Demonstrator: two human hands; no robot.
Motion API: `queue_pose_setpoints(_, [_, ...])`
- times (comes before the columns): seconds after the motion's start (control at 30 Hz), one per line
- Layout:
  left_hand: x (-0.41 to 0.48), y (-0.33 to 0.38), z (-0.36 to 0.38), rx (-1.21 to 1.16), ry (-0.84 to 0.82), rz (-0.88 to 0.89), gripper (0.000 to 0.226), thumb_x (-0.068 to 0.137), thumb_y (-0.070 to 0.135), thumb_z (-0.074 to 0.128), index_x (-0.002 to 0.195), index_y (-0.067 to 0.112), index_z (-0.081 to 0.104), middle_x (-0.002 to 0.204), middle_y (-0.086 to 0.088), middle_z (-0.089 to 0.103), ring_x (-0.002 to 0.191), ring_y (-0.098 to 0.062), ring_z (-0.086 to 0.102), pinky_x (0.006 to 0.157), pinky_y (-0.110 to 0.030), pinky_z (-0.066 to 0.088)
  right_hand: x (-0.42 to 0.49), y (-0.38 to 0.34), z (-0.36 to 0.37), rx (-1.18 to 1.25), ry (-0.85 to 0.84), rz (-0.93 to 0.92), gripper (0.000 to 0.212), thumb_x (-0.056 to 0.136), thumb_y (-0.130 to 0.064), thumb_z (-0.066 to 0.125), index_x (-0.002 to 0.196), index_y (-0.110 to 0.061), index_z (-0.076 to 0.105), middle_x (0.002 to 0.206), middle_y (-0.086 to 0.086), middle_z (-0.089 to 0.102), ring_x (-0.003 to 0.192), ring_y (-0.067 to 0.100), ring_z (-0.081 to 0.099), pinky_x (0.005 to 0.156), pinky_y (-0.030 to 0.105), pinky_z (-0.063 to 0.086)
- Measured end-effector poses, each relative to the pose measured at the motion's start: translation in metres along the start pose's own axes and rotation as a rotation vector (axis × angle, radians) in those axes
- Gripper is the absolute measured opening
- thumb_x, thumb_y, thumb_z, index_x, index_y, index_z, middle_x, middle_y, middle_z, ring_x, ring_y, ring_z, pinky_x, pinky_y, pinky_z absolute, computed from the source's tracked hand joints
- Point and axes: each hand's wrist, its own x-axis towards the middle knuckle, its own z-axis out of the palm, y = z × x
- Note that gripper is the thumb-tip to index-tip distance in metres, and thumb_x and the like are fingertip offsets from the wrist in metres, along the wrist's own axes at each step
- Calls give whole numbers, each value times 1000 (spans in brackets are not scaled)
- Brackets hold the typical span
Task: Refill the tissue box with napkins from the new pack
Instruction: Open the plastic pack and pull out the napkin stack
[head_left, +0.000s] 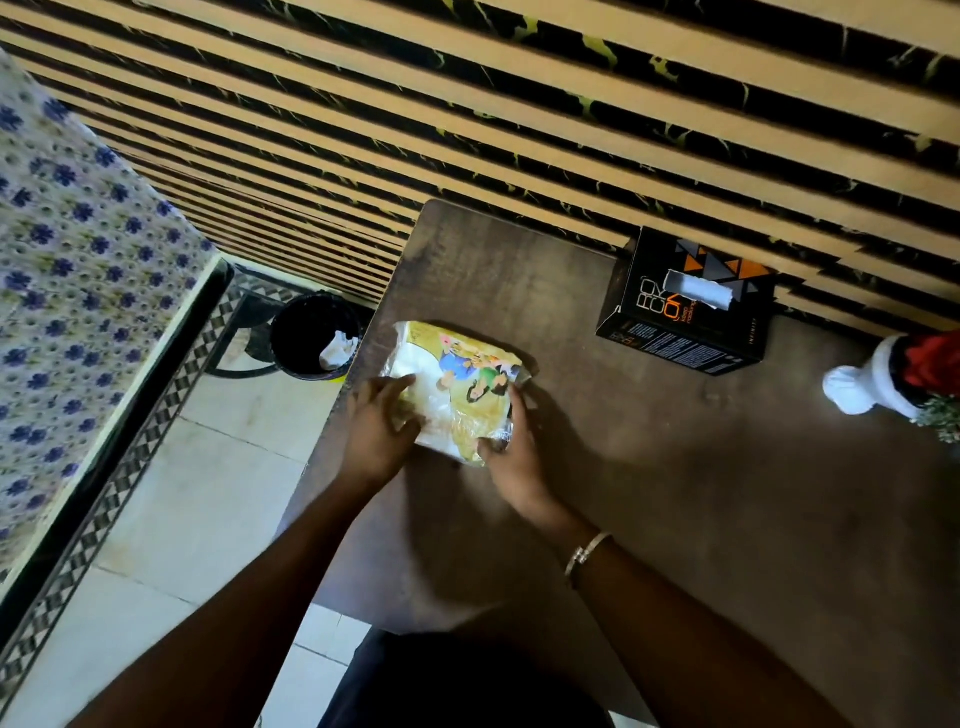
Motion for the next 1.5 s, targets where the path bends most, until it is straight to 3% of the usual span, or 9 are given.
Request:
queue_pose_setpoints(0.2, [-5,11,-1,343,113,74,51,81,33,70,129,26,57,131,-5,51,121,-34,41,101,-50,35,-6,-14,-17,-7,37,-20,87,78,11,69,149,-24,32,119,-5,57,106,7,57,80,5,47])
queue_pose_setpoints(0.27, [-5,15,-1,454,98,122,49,82,39,69,127,24,57,129,-5,54,123,-34,41,105,-51,30,-9,-14,-17,-65,35,-65,87,77,4,71,148,-28,32,134,5,50,122,17,52,97,19,48])
queue_pose_setpoints(0.4, [-1,27,-2,547,32,134,49,86,41,66,130,22,56,128,-7,60,125,-33,43,108,-48,23,-9,-11,-21,-603,109,-360,81,75,-24,69,148,-32,34,153,6,23,140,28,30,114,40,33])
queue_pose_setpoints(0.57, [3,40,-7,748,-11,167,38,89,36,63,124,22,60,126,-4,60,127,-29,42,109,-51,25,15,-39,-21,-989,-174,-647,76,79,-34,68,148,-28,36,162,5,22,151,27,14,120,47,17])
queue_pose_setpoints(0.73, [2,39,-9,753,17,204,29,88,15,59,112,25,70,115,-4,65,120,-30,45,104,-50,26,33,-57,-18,-1078,-358,-507,81,83,-50,66,151,-25,31,165,2,14,151,23,15,120,39,14])
queue_pose_setpoints(1.0, [-6,34,-18,604,38,188,25,95,21,54,111,28,72,110,-2,63,115,-25,47,96,-43,30,37,-60,-11,-1063,-450,-340,87,84,-52,58,156,-26,16,166,-2,4,153,22,4,122,41,12])
queue_pose_setpoints(1.23, [10,40,-7,428,-124,-61,33,87,48,61,102,19,67,113,-8,66,116,-32,52,101,-44,40,39,-63,-6,-1020,-474,-278,82,87,-40,60,156,-21,20,166,1,6,152,23,5,123,36,8])
queue_pose_setpoints(1.37, [22,47,-1,348,-131,-114,33,85,38,71,103,11,71,107,-9,70,103,-27,63,89,-37,51,40,-67,-7,-1009,-475,-260,73,92,-32,53,156,-22,19,166,2,6,153,21,5,124,33,6])
queue_pose_setpoints(1.5, [24,43,0,264,-70,-127,17,78,31,77,80,16,71,92,-3,73,97,-25,64,94,-42,48,40,-70,-2,-1030,-460,-254,66,95,-25,46,155,-17,21,165,6,7,152,24,7,124,35,6])
